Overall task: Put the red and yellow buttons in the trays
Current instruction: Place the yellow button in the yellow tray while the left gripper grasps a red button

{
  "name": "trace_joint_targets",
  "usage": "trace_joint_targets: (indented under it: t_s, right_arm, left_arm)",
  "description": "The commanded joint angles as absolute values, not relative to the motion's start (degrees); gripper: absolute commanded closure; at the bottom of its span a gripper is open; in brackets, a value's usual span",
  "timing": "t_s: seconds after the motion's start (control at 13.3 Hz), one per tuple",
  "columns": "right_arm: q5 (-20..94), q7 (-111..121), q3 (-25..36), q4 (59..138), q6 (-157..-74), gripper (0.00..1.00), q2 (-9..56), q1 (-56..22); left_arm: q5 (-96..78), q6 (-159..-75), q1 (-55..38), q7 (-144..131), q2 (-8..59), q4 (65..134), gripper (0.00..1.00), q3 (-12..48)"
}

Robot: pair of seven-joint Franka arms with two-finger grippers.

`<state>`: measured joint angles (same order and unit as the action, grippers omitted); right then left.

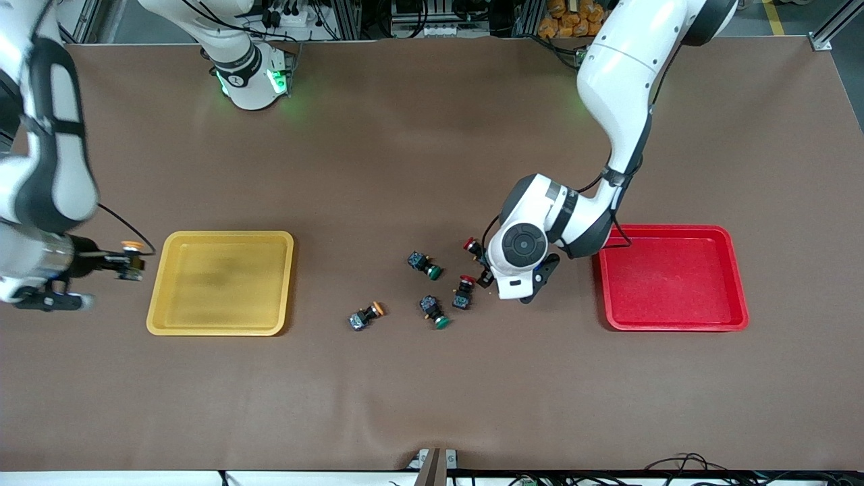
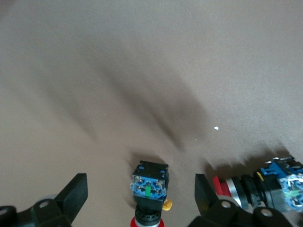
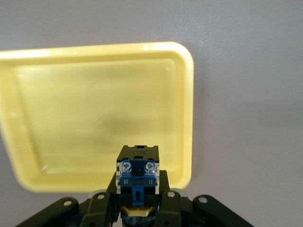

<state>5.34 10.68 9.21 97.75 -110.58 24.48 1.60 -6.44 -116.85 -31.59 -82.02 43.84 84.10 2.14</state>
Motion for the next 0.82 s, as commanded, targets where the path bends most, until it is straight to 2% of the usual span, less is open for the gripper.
trace_joint_targets:
  t_s: [0.0, 0.3, 0.67, 0.75]
  right_arm:
    - [4.3, 10.5, 8.3, 101.5, -117.1, 1.00, 27.6, 1.3]
    - [4.4, 10.5, 8.1, 106.8, -128.6, 1.00, 31.5, -0.7]
    - [4.5, 10.5, 8.0, 106.8, -129.5, 0.99, 32.6, -1.4]
    - [4.5, 10.5, 8.0, 106.7, -129.4, 0.72, 32.6, -1.4]
  left_arm:
    - [-6.0, -118.6, -32.7, -84.0, 44.9, 83.1, 0.00, 2.0]
    - [-5.9, -118.8, -33.3, -84.5, 46.0, 83.2, 0.00, 2.0]
    - [-5.9, -118.9, -35.0, -84.5, 47.4, 83.3, 0.00, 2.0]
    - [-5.9, -119.0, -35.5, -84.5, 47.5, 83.4, 0.00, 2.0]
